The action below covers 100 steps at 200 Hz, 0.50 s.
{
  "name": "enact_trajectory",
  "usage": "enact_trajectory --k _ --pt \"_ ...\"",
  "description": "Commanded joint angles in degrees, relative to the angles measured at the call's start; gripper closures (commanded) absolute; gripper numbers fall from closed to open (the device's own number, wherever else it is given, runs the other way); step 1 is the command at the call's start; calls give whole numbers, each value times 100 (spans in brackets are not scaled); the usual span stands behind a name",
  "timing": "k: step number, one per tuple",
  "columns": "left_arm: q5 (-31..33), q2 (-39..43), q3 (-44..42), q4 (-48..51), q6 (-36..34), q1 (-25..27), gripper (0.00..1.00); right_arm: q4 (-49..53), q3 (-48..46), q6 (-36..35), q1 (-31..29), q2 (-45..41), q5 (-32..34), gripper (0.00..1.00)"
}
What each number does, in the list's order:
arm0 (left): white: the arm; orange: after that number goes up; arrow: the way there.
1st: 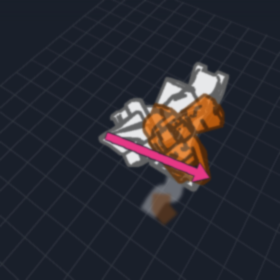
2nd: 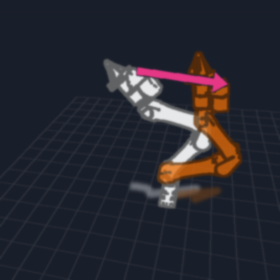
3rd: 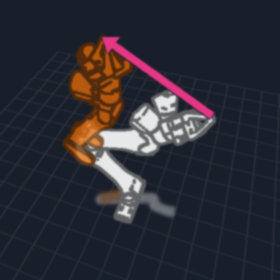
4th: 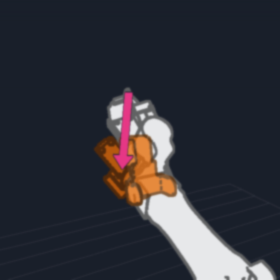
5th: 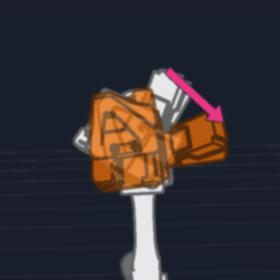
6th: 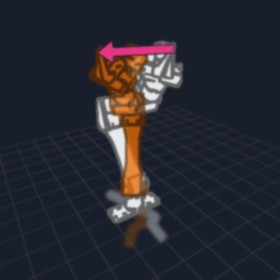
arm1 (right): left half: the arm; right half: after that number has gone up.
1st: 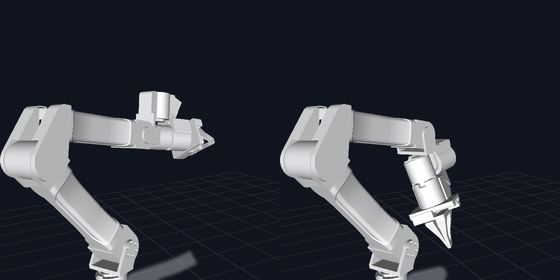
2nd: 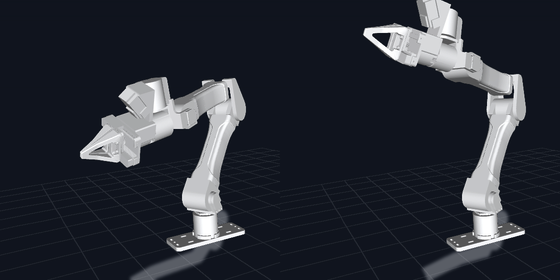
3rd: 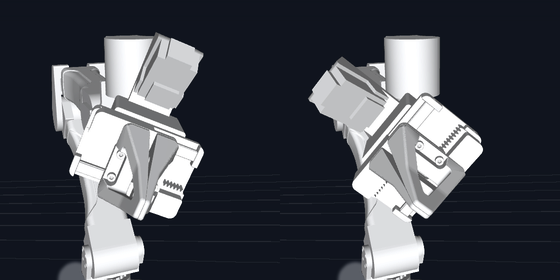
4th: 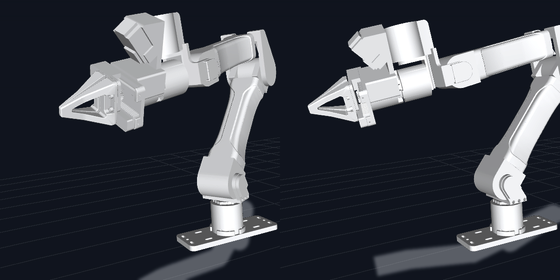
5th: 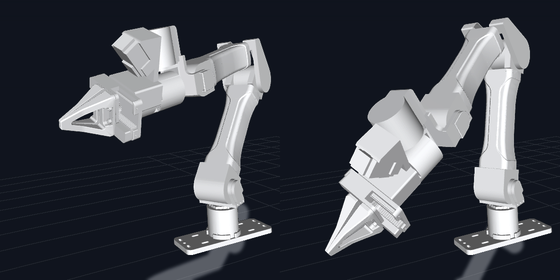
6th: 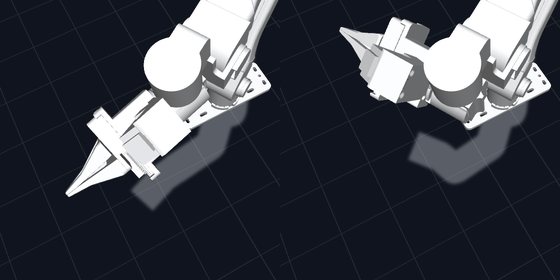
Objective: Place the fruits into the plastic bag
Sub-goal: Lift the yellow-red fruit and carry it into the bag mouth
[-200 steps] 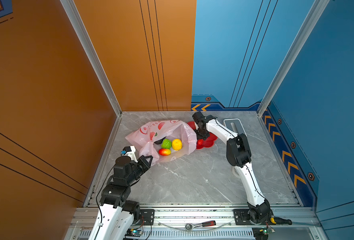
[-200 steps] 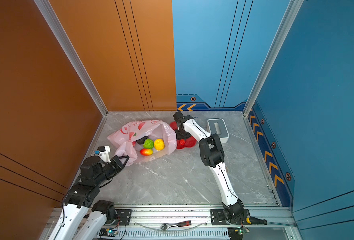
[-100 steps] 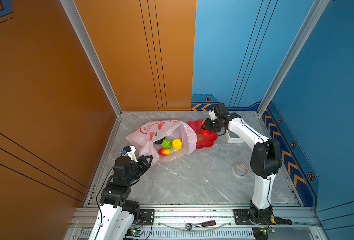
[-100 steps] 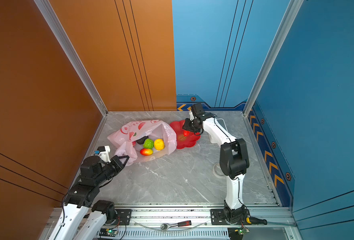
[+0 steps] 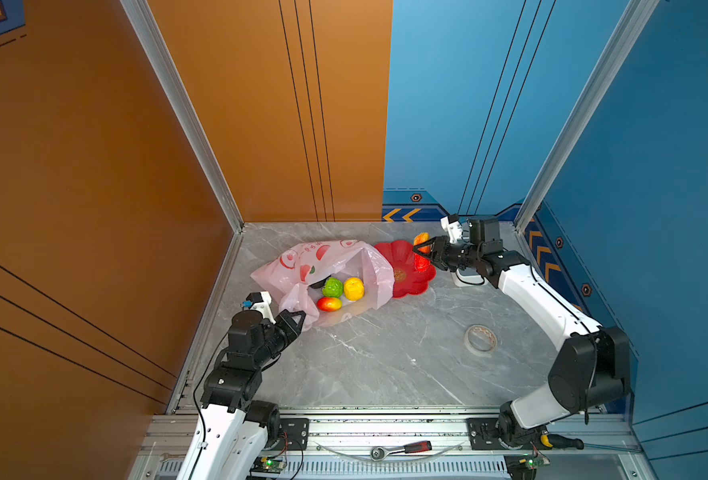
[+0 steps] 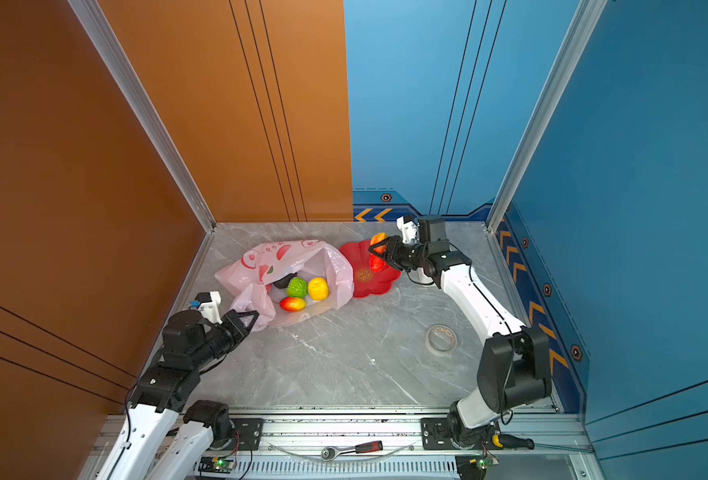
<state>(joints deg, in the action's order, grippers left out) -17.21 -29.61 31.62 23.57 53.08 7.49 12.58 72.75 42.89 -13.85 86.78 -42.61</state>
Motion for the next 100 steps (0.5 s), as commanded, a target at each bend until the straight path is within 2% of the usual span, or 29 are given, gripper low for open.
enact_trajectory --k 1,44,100 --pt "-48 -18 -27 -195 74 -54 100 -734 -220 546 -16 -298 -557 60" --pt "-186 -174 -176 -508 176 -54 100 -930 -222 829 -445 -414 -637 59" --pt "-317 -230 -204 -686 194 -54 100 -1016 287 966 -1700 299 -679 59"
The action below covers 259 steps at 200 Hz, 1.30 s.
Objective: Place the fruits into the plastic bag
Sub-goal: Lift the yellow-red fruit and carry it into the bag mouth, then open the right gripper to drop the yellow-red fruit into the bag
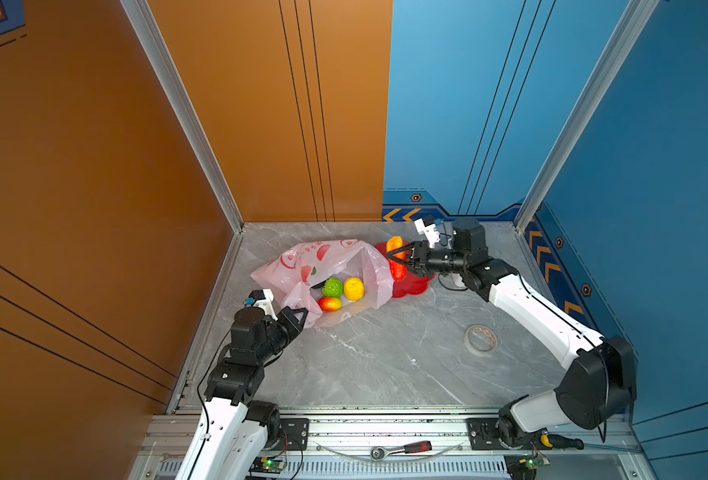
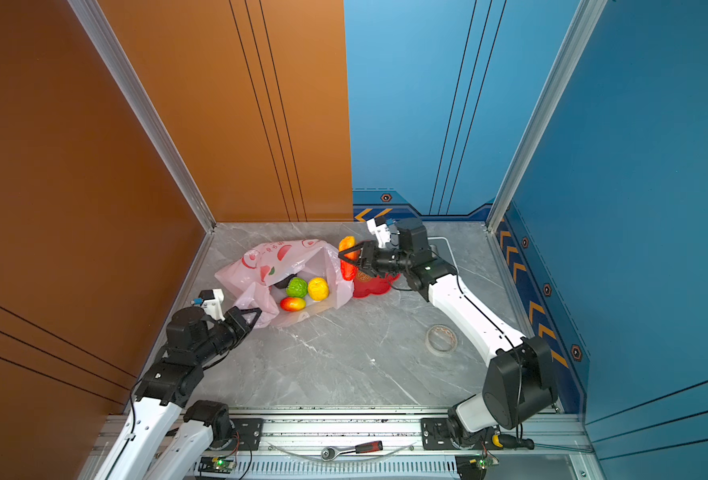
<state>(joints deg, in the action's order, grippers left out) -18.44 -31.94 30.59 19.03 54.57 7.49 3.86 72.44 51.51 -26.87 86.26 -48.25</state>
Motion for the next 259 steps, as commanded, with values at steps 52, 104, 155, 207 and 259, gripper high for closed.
enact_trajectory --k 52,104,155,207,259 --pt "-258 73 -132 -250 72 -54 100 654 1174 -359 -1294 1402 -109 59" --pt "-280 57 -128 -285 72 -54 100 2550 1956 -1365 -1860 2192 453 59" --pt "-316 102 -167 -285 72 -54 100 3980 2819 -2267 -1988 2745 1703 59" --pt "-384 241 -268 -273 116 -54 100 4015 4034 -2132 -1971 3714 1891 58" --pt "-459 323 -292 -268 158 -53 100 4073 5266 -1922 -1881 4727 2363 59"
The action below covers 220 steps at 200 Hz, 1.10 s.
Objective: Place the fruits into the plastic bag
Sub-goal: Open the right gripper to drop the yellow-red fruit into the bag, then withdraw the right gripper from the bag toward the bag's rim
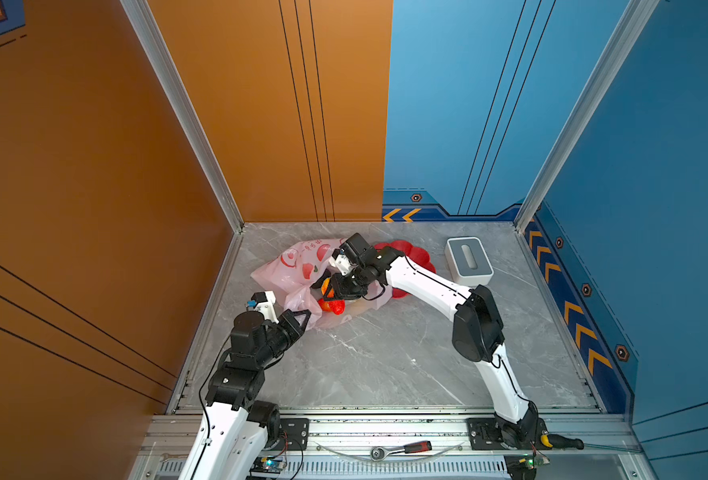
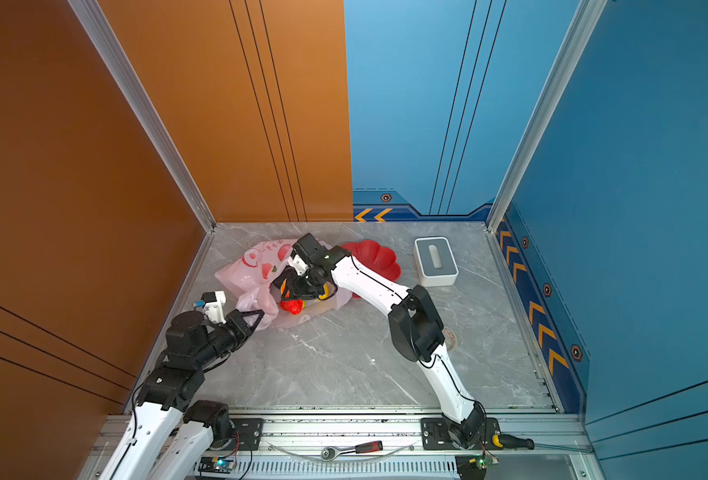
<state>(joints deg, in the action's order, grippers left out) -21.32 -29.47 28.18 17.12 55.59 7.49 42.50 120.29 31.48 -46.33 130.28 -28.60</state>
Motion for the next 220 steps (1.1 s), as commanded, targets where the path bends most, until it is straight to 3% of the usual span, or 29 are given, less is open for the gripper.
enact_trajectory --k 1,75,111,172,220 --pt "-171 75 -51 -78 56 -49 100 207 502 83 63 346 407 58" --pt "-206 126 -134 -82 110 -45 100 -252 1163 431 -34 989 889 59" --pt "-194 133 -136 -79 115 -45 100 -381 1172 549 -34 1065 842 58" --pt "-194 128 -117 -84 123 -45 100 -530 1189 678 -48 1144 716 47" --pt "-195 134 -77 -43 100 -46 100 -541 1217 696 -55 1157 669 47"
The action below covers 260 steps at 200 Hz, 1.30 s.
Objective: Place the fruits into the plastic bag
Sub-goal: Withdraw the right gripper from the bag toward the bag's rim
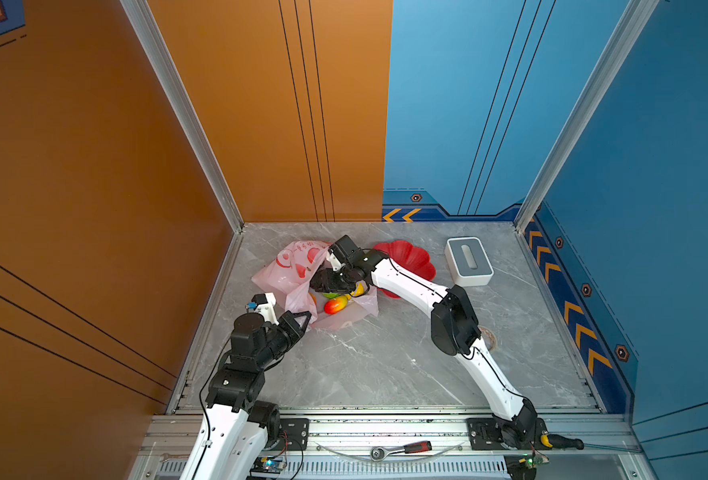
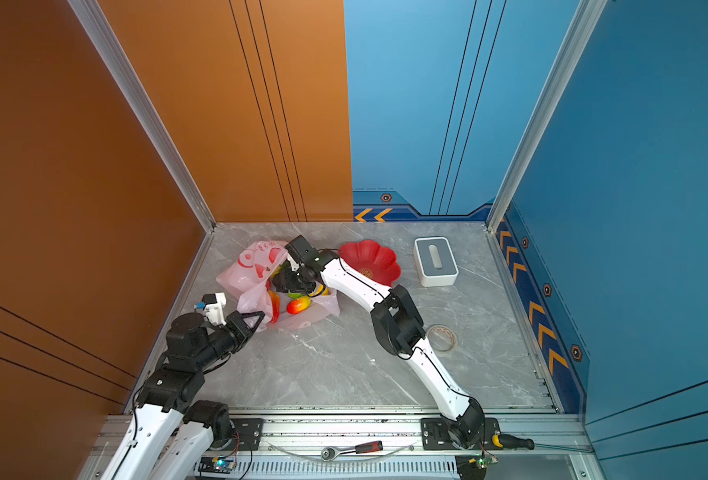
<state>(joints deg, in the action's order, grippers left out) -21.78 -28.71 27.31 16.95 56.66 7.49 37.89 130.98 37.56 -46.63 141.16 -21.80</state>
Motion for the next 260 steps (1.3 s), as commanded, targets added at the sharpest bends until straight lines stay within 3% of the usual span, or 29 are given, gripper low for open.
enact_trajectory --k 1,88,171,207,227,250,254,260 --pt "-146 62 6 -25 -7 -45 100 -84 148 91 -23 69 -14 47" --pt "-107 92 59 71 -33 -46 100 118 -77 -163 -158 -456 52 45" --pt "-66 241 101 358 -120 -54 100 98 -2332 -751 -443 -2765 469 40" --pt "-72 333 77 449 -147 -63 100 61 -3449 -1207 -617 -4005 1290 33" --pt "-80 340 77 442 -147 -71 100 179 -3898 -1593 -725 -4518 2117 29" --pt "-90 361 66 458 -160 -80 100 656 -4101 -1908 -833 -4752 3261 9" --pt "-91 366 70 458 -156 -81 100 715 -4129 -1955 -853 -4756 3407 1" --pt "-86 374 68 458 -156 -81 100 789 -4176 -2014 -870 -4760 3570 0"
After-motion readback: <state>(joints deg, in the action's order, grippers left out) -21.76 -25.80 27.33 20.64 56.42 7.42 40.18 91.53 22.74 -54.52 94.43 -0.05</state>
